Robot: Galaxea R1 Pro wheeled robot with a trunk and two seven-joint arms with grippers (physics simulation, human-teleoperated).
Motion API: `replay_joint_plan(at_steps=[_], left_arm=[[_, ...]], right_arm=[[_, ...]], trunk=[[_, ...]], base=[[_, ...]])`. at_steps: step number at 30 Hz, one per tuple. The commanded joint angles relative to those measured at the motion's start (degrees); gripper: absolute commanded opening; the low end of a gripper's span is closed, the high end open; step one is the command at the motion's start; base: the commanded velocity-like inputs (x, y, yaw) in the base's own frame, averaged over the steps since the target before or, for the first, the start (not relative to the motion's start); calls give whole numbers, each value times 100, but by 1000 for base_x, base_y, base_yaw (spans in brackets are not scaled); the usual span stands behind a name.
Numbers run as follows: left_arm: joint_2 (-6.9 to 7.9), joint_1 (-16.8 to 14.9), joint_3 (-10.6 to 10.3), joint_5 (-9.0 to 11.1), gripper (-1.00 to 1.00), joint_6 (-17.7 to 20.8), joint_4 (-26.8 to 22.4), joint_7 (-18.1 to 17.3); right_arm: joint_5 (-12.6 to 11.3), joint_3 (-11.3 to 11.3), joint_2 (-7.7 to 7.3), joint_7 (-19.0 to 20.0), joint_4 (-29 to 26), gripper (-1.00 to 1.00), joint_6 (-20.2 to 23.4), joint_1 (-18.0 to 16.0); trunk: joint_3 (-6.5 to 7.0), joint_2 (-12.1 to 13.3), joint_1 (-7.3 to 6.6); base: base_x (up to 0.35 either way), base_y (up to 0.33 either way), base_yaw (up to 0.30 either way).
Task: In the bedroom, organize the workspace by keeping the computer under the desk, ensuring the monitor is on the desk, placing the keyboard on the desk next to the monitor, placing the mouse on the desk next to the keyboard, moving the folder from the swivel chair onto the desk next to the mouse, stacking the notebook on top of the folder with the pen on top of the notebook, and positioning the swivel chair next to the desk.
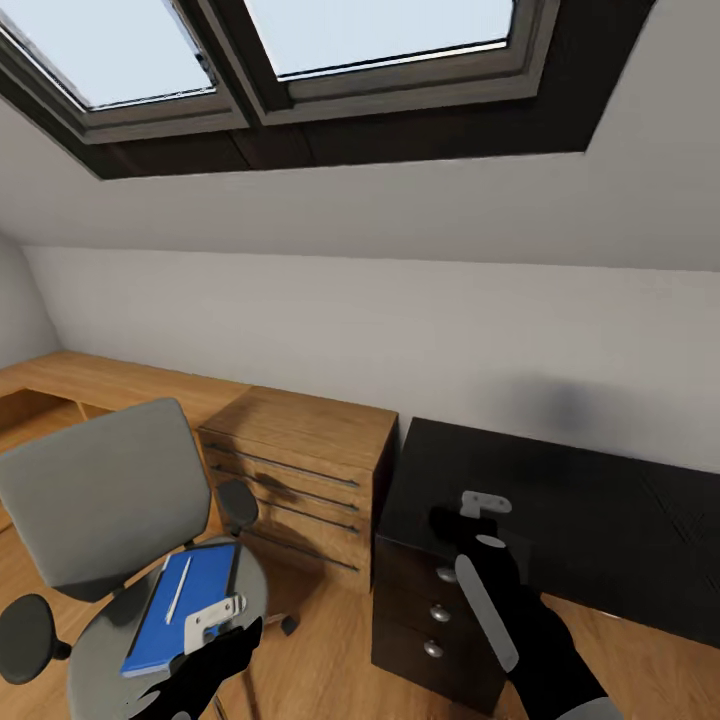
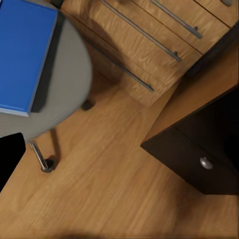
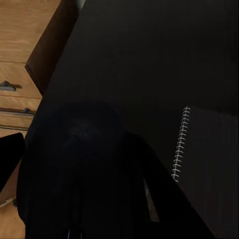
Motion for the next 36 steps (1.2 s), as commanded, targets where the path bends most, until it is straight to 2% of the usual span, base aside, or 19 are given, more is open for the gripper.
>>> replay_joint_plan(at_steps=[1,9,18,33,36], left_arm=[[-3,0,4,62,100,21,-11,40],[-3,0,4,62,100,19,-11,40],[-3,0,4,62,100,13,-11,40],[-12,0,-4,56,100,10,85,30],[-12,0,-9,58,100,25,141,17]], right_arm=[[-74,12,-4,-59,-6,-100,-3,-4],[-78,-60,-7,-59,-2,-100,-3,0],[-81,-659,12,-59,10,-100,-3,0],[-72,-990,9,-51,198,-100,-55,2],[-70,-1164,30,-51,264,-100,-63,0]], trunk=[[-2,-5,1],[40,-5,1],[87,-5,1],[166,-5,1],[181,-5,1]], base=[[-12,0,-269],[-168,0,-269],[-284,0,-269],[-10,0,-269],[0,0,-269]])
